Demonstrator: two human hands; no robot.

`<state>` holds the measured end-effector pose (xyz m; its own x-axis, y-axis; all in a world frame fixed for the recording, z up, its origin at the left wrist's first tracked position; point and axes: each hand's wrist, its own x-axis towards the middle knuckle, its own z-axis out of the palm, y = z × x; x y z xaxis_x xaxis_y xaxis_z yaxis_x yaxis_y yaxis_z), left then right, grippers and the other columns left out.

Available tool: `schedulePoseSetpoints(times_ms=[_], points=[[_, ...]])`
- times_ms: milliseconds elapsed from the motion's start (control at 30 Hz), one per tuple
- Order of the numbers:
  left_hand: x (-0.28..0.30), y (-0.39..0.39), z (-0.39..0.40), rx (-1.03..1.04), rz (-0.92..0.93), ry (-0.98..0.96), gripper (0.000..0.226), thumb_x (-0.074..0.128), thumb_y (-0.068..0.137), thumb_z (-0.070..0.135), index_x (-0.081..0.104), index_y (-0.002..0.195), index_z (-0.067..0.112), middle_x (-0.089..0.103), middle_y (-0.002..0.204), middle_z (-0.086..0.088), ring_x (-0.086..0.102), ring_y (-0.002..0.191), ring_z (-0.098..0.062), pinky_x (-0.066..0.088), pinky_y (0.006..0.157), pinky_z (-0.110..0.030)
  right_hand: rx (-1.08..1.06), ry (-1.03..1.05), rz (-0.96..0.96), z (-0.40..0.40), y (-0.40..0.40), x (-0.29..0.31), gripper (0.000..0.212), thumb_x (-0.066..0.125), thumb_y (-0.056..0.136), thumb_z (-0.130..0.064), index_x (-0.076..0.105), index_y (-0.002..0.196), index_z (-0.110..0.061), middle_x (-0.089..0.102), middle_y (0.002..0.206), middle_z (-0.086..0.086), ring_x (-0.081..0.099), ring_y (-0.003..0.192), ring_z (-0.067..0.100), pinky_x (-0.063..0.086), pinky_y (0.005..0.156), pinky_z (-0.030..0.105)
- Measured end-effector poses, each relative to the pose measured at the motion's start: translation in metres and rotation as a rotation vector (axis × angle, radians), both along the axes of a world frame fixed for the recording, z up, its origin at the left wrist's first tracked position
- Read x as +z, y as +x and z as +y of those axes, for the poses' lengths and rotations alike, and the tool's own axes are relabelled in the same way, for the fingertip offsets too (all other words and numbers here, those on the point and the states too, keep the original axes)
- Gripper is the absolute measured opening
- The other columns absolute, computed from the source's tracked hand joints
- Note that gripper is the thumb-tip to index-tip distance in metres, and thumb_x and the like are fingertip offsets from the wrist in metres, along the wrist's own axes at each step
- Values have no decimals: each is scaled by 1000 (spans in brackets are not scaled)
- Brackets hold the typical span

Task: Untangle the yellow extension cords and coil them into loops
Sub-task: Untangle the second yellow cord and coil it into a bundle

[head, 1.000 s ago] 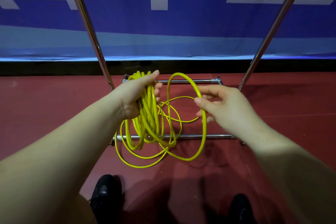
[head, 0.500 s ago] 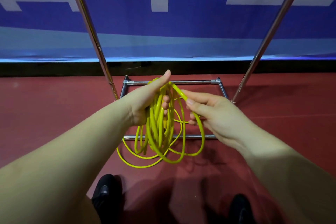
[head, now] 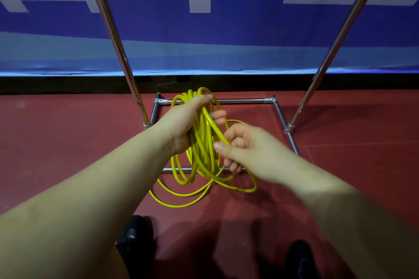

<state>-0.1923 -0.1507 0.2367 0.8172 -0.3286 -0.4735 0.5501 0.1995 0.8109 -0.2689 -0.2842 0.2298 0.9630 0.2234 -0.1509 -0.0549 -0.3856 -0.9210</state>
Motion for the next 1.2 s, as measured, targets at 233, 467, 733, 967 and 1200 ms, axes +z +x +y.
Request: schedulePoseSetpoints(times_ms=[233, 467, 733, 967, 1200], points=[[4, 23, 27, 297, 82, -260, 39, 52, 92, 26, 55, 54, 15, 51, 45, 4, 52, 43, -9, 49, 55, -21, 369, -649, 235, -31, -7, -34, 7, 59, 87, -19, 57, 89, -26, 54, 73, -12, 50, 67, 5, 41, 67, 18], [7, 28, 49, 354, 38, -332, 42, 56, 91, 30, 48, 52, 16, 43, 45, 6, 46, 42, -7, 46, 55, -19, 56, -662, 124, -61, 6, -24, 16, 57, 91, -21, 65, 93, -7, 69, 78, -2, 62, 70, 15, 49, 68, 27], [12, 13, 50, 153, -204, -42, 21, 55, 91, 19, 55, 71, 14, 54, 52, 5, 57, 49, -7, 48, 50, -19, -482, 383, 490, -67, 6, 18, 15, 54, 90, -15, 60, 81, -5, 67, 56, 3, 62, 44, 8, 53, 44, 19], [10, -13, 39, -223, -441, 263, 11, 59, 88, 8, 60, 78, 4, 68, 67, -3, 62, 55, -11, 55, 52, -27, -734, 1056, 536, -49, 16, 22, 17, 56, 89, -11, 55, 74, -3, 55, 60, 4, 58, 75, 12, 52, 41, 23], [10, -32, 19, -399, -393, 234, 34, 63, 84, 13, 60, 108, -10, 71, 92, -18, 69, 66, -22, 58, 55, -32, -902, 1216, 558, -39, 27, 23, 23, 54, 91, -9, 53, 71, 2, 49, 61, 9, 50, 69, 16, 51, 38, 26]])
